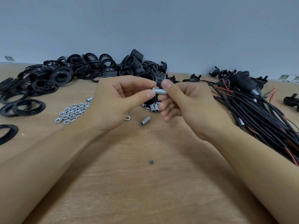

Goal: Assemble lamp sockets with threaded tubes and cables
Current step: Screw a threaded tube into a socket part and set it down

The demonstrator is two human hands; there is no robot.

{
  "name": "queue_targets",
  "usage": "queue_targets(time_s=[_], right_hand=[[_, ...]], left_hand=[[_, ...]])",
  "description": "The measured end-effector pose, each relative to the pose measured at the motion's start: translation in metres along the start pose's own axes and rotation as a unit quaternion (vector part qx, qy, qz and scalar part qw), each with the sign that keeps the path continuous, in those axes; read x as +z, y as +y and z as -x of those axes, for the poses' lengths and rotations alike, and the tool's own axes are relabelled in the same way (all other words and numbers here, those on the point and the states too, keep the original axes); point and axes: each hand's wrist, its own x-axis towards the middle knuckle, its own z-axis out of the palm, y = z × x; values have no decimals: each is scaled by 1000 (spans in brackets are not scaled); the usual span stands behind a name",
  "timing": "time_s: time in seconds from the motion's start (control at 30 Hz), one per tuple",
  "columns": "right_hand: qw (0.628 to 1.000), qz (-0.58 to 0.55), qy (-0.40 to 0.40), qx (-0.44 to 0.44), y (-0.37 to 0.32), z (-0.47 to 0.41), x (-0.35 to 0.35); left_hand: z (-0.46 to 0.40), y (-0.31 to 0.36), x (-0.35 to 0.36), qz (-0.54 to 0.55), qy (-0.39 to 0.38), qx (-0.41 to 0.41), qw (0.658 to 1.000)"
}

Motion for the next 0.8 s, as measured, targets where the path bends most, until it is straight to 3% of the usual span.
queue_targets(time_s=[0.13,0.23,0.3,0.4,0.53,0.7,0.8], right_hand=[[998,-17,3,54,2,-1,3],[997,-33,17,60,2,-3,3],[997,-38,21,60,3,-4,2],[997,-29,33,63,4,-5,3],[996,-31,48,68,4,-5,2],[996,-27,49,68,4,-5,2],[995,-32,54,73,4,-5,2]], left_hand=[[1,1,1,-2,-23,21,1000],[-2,3,-3,95,21,-5,995],[-2,1,-4,42,29,5,999],[2,-1,1,-35,-29,24,999],[0,1,0,80,-20,15,997],[0,1,1,37,-44,-2,998],[-1,3,-1,85,-21,7,996]])
